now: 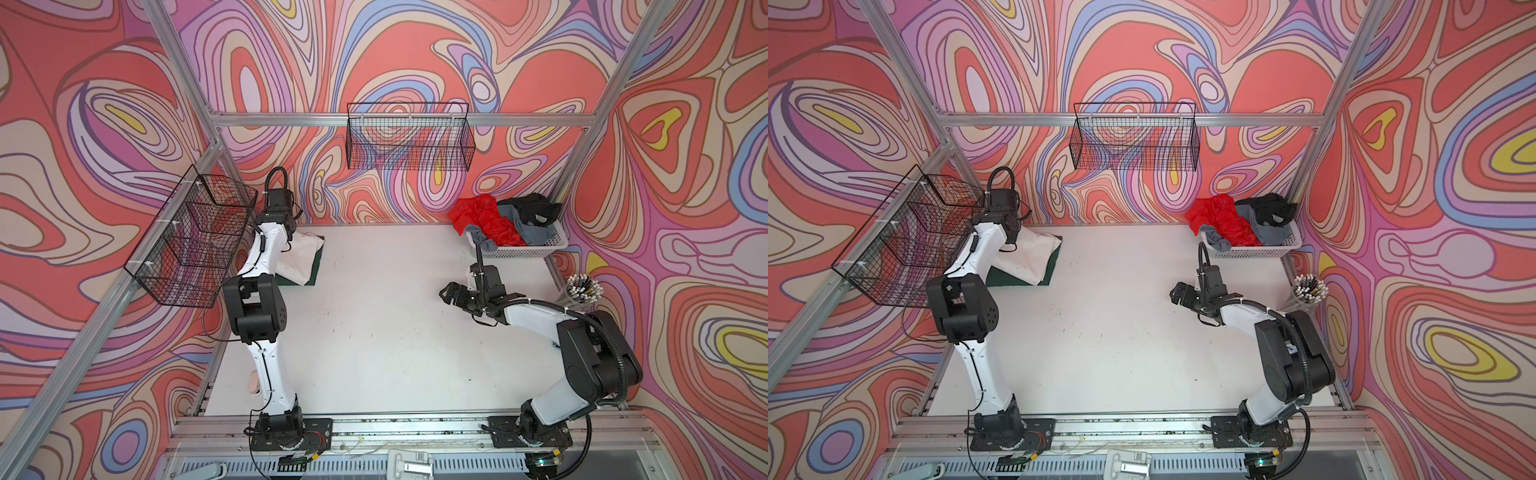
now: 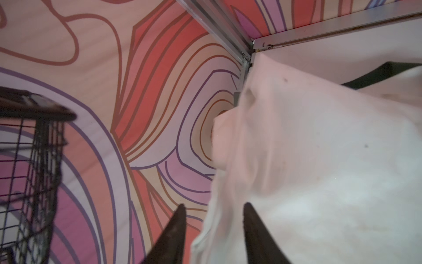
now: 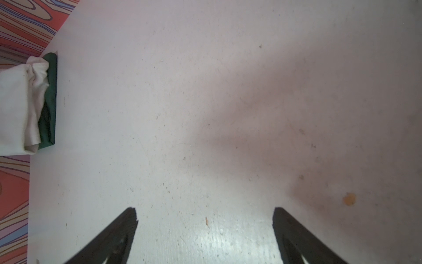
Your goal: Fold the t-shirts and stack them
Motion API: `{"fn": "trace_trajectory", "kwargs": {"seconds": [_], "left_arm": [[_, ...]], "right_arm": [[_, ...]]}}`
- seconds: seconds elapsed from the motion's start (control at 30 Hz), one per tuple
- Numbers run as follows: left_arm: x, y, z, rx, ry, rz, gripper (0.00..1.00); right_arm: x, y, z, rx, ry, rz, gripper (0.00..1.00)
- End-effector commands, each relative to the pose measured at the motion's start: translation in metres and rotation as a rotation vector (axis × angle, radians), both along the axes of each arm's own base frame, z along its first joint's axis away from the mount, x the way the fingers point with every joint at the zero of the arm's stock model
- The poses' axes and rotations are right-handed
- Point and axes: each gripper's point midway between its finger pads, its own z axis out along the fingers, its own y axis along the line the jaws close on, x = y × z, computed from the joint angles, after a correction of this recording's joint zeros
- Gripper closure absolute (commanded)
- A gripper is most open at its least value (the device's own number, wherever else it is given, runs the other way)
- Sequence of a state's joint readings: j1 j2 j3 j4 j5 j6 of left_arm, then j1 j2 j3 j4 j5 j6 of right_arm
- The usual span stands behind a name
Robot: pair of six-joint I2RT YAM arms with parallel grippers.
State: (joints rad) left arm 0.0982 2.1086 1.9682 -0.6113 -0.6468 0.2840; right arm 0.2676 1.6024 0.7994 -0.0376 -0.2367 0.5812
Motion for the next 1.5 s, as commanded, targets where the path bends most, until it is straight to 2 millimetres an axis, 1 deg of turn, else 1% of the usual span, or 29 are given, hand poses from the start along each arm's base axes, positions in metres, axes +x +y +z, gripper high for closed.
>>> {"fn": "trace_trajectory", "kwargs": {"seconds": [0.0, 0.1, 0.13, 0.3, 0.4, 0.5, 0.63, 0.77, 0.8, 0.87, 0.9, 0.97, 1.0, 1.03, 1.1, 1.17, 1.2, 1.27, 1.33, 1.4, 1.43, 1.47], "left_arm": [[-0.002, 0.012, -0.001, 0.047, -0.008, 0.063, 0.14], [-0.004, 0.009, -0.005, 0.016, -0.016, 0.057, 0.02], [-0.005, 0.006, -0.005, -0.001, -0.025, 0.055, 0.0], [-0.012, -0.013, -0.012, -0.085, -0.061, 0.036, 0.0], [-0.013, -0.034, -0.016, -0.095, -0.083, -0.008, 0.0], [-0.007, -0.06, -0.009, -0.074, -0.147, -0.057, 0.0], [-0.002, -0.098, -0.004, -0.188, -0.254, -0.077, 0.0], [-0.01, -0.128, -0.005, -0.232, -0.322, -0.114, 0.0], [-0.01, -0.135, -0.004, -0.252, -0.351, -0.133, 0.0], [-0.015, -0.151, -0.009, -0.31, -0.4, -0.189, 0.0], [-0.017, -0.16, -0.011, -0.343, -0.422, -0.245, 0.0], [-0.024, -0.173, -0.019, -0.377, -0.472, -0.347, 0.0], [-0.029, -0.178, -0.023, -0.393, -0.496, -0.382, 0.0], [-0.036, -0.179, -0.024, -0.408, -0.524, -0.392, 0.0], [-0.049, -0.182, -0.025, -0.456, -0.59, -0.405, 0.0], [-0.063, -0.186, -0.026, -0.501, -0.659, -0.43, 0.0], [-0.071, -0.187, -0.025, -0.518, -0.696, -0.438, 0.0], [-0.084, -0.183, -0.03, -0.531, -0.727, -0.419, 0.0], [-0.095, -0.176, -0.039, -0.509, -0.729, -0.394, 0.0], [-0.101, -0.175, -0.05, -0.473, -0.693, -0.416, 0.0], [-0.104, -0.173, -0.052, -0.471, -0.7, -0.406, 0.0], [-0.107, -0.173, -0.05, -0.475, -0.718, -0.411, 0.0]], "right_arm": [[0.001, -0.001, -0.004, 0.001, 0.006, 0.0, 0.02], [0.0, -0.001, -0.004, 0.0, 0.006, -0.002, 0.02], [0.001, -0.001, -0.005, 0.0, 0.007, -0.002, 0.02], [0.002, 0.0, -0.004, 0.008, 0.004, -0.004, 0.02], [0.003, -0.002, 0.004, 0.009, -0.023, -0.014, 0.02], [0.004, -0.006, 0.012, -0.004, -0.057, -0.028, 0.02], [0.006, -0.006, 0.019, -0.011, -0.073, -0.024, 0.02], [0.005, -0.009, 0.03, -0.031, -0.1, -0.027, 0.02], [0.005, -0.013, 0.032, -0.041, -0.111, -0.036, 0.02], [0.004, -0.018, 0.039, -0.062, -0.147, -0.051, 0.02], [0.005, -0.022, 0.042, -0.089, -0.165, -0.053, 0.02], [0.008, -0.045, 0.049, -0.216, -0.184, -0.112, 0.02], [0.01, -0.057, 0.055, -0.276, -0.209, -0.147, 0.02], [0.011, -0.068, 0.064, -0.319, -0.243, -0.187, 0.02], [0.01, -0.082, 0.085, -0.354, -0.324, -0.251, 0.02], [0.006, -0.092, 0.105, -0.35, -0.412, -0.314, 0.02], [0.003, -0.1, 0.114, -0.353, -0.454, -0.366, 0.02], [-0.004, -0.112, 0.129, -0.351, -0.532, -0.438, 0.02], [-0.009, -0.12, 0.137, -0.38, -0.633, -0.458, 0.02], [-0.017, -0.134, 0.132, -0.439, -0.655, -0.516, 0.02], [-0.019, -0.143, 0.13, -0.493, -0.653, -0.543, 0.02], [-0.02, -0.145, 0.128, -0.529, -0.646, -0.539, 0.02]]}}
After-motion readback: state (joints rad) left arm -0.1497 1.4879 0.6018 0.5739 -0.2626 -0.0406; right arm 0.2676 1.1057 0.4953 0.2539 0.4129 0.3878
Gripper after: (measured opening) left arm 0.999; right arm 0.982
